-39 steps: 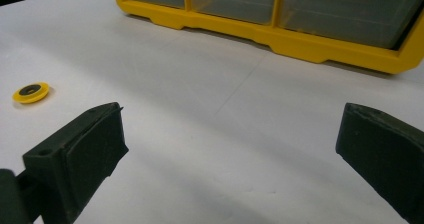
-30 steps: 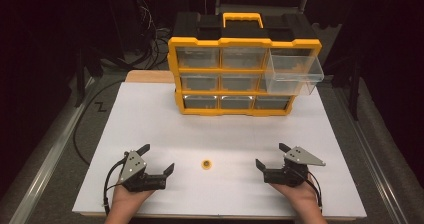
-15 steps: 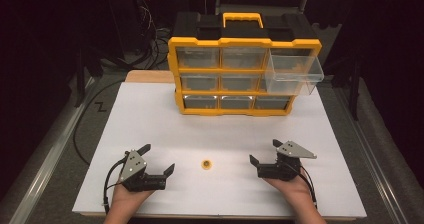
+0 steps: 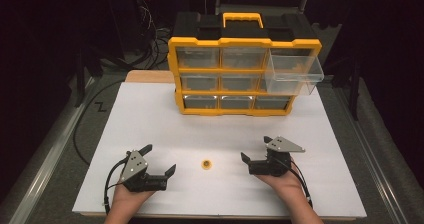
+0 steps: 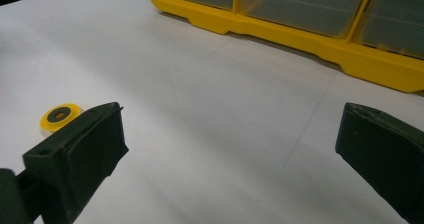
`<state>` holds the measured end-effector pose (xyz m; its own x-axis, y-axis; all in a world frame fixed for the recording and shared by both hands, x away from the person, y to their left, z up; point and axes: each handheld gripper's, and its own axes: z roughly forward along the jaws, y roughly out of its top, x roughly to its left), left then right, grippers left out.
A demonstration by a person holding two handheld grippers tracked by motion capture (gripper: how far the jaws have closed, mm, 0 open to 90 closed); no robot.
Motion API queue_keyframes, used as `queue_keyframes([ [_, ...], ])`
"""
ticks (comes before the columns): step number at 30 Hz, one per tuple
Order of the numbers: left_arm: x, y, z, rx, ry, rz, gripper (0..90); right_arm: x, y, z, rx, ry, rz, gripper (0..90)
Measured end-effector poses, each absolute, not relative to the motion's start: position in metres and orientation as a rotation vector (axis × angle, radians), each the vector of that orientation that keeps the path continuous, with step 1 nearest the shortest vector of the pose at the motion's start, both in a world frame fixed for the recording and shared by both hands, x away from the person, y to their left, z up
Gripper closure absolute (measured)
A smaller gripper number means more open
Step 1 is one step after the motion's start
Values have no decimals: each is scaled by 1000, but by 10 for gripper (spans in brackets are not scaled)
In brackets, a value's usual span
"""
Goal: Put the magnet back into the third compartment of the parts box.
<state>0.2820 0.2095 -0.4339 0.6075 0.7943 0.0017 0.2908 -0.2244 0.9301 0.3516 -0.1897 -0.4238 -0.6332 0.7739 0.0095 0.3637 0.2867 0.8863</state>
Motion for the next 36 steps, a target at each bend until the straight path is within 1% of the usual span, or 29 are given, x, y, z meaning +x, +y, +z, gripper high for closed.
queue_keyframes([
  [12,281,212,-433,1754,866,599,0,353,-166,-422,977,2175,1302,9],
  [16,282,213,-433,1771,877,592,0,353,-158,-422,964,2192,1314,9],
  [22,281,214,-432,1785,848,605,2,352,-143,-422,945,2229,1309,9],
  [36,280,216,-430,1774,889,601,10,350,-121,-423,914,2326,1276,11],
])
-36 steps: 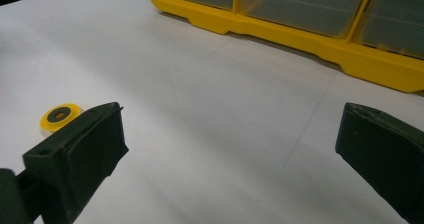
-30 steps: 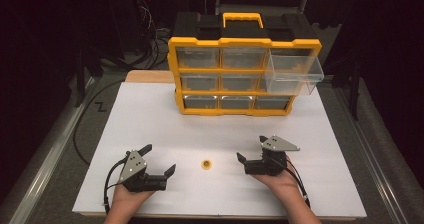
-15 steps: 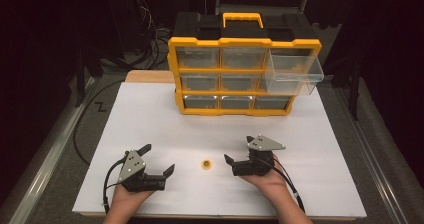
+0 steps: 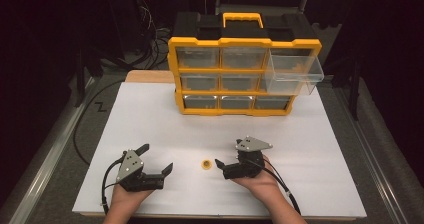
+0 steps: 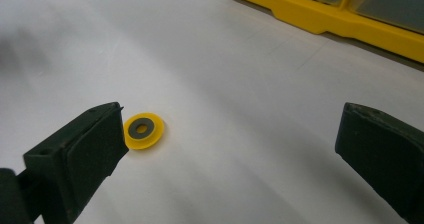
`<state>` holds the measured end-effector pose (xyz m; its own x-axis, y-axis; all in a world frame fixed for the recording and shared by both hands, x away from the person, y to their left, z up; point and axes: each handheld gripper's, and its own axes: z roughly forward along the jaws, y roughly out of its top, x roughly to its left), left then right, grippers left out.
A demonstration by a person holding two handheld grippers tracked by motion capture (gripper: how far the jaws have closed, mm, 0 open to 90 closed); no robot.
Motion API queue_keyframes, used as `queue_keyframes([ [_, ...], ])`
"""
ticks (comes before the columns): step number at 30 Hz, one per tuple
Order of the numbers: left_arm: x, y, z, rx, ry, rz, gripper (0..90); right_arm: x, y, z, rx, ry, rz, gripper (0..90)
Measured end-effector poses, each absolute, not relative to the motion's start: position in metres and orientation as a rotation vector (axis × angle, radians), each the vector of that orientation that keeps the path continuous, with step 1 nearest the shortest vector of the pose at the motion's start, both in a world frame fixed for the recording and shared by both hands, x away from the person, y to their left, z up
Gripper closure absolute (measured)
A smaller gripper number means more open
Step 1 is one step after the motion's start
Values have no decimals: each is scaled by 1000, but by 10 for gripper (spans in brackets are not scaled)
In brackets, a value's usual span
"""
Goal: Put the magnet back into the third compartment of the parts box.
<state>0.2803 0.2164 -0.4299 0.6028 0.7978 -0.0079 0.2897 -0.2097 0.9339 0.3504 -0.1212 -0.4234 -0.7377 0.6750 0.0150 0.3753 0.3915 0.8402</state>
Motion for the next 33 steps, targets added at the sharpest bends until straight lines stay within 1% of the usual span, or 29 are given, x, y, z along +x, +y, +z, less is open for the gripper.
queue_keyframes([
  [8,281,217,-431,1781,884,602,3,352,-107,-423,910,2374,1259,13],
  [21,280,216,-432,1746,867,611,1,351,-89,-427,863,2449,1226,16],
  [27,280,214,-432,1754,844,599,1,348,-82,-430,845,2485,1217,80],
  [33,280,214,-432,1760,837,614,0,346,-76,-434,818,2528,1182,195],
])
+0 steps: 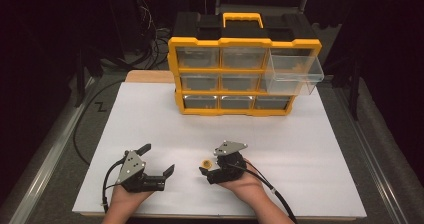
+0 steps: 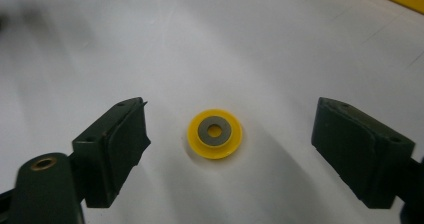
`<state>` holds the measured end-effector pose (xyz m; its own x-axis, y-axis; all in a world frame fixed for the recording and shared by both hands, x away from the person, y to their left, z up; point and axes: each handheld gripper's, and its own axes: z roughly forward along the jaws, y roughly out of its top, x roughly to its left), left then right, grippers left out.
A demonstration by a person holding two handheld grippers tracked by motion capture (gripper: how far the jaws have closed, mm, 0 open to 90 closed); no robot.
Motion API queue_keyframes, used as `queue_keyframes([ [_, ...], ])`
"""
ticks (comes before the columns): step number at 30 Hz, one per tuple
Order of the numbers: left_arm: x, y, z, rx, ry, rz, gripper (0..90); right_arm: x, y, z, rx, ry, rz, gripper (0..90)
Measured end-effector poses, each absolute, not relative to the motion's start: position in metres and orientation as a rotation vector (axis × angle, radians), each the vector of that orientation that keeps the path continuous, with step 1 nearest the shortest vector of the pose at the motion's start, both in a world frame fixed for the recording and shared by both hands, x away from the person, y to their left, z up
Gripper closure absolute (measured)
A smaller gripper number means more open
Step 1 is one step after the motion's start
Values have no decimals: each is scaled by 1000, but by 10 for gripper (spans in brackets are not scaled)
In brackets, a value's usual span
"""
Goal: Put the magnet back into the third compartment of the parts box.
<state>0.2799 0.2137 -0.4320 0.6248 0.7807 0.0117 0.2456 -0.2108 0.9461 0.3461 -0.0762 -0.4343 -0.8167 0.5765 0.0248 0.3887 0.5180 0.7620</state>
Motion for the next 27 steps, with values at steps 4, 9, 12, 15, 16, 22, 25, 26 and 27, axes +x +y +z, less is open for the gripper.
queue_keyframes([
  [4,280,214,-432,1762,836,616,1,346,-75,-436,817,2538,1172,255],
  [9,280,214,-432,1765,834,612,0,346,-73,-437,821,2562,1162,379],
  [12,280,214,-432,1765,830,613,1,346,-72,-437,807,2575,1132,455],
  [15,280,214,-432,1761,832,613,1,346,-72,-438,804,2580,1123,478],
  [16,280,215,-432,1761,832,614,1,346,-71,-439,804,2580,1116,488],
  [22,280,214,-432,1756,829,614,1,348,-71,-438,806,2577,1113,526],
  [25,280,215,-432,1757,830,614,1,347,-71,-438,800,2574,1103,541],
  [26,280,215,-432,1757,830,614,0,347,-70,-439,787,2566,1094,552],
  [27,280,215,-432,1757,830,614,0,347,-70,-439,787,2566,1094,552],
])
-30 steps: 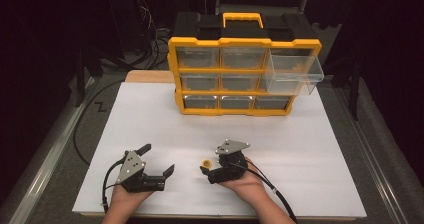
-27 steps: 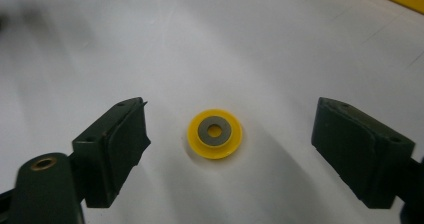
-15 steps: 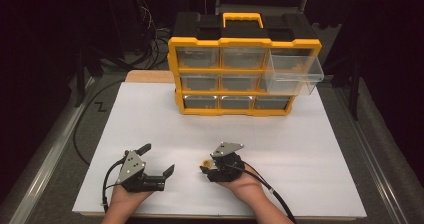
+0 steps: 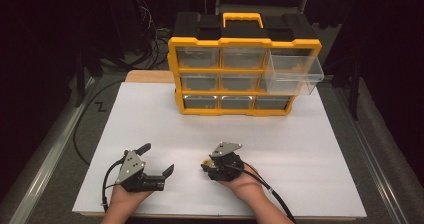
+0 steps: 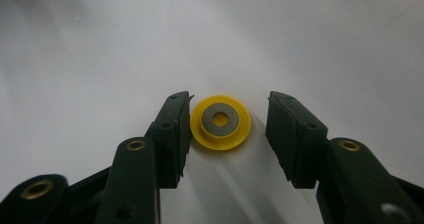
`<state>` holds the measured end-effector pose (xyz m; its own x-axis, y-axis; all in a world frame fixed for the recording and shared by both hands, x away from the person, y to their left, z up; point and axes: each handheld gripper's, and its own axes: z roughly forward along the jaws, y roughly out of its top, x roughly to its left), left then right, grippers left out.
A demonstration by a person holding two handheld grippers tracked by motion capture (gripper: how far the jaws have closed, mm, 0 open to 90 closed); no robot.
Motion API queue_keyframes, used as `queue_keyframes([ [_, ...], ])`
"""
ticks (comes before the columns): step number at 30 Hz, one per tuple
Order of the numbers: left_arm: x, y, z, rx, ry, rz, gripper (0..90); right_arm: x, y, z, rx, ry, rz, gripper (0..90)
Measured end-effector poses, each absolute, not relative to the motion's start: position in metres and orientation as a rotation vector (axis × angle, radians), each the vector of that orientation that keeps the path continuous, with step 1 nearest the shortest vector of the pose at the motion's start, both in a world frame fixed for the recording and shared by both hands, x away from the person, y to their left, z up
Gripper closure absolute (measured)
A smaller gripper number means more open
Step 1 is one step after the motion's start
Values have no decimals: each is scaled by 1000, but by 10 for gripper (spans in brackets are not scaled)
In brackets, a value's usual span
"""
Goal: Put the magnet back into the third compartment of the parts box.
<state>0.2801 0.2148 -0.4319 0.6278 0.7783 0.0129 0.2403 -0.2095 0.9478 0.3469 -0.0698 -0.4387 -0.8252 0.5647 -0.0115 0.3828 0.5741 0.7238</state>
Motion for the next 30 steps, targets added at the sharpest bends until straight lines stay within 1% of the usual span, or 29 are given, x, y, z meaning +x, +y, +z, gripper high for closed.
queue_keyframes([
  [6,280,215,-432,1755,829,616,1,345,-67,-440,756,2561,1083,594],
  [23,281,213,-432,1756,827,613,2,347,-67,-441,758,2576,1088,602],
  [30,281,213,-432,1754,826,613,2,347,-68,-441,751,2577,1088,621],
])
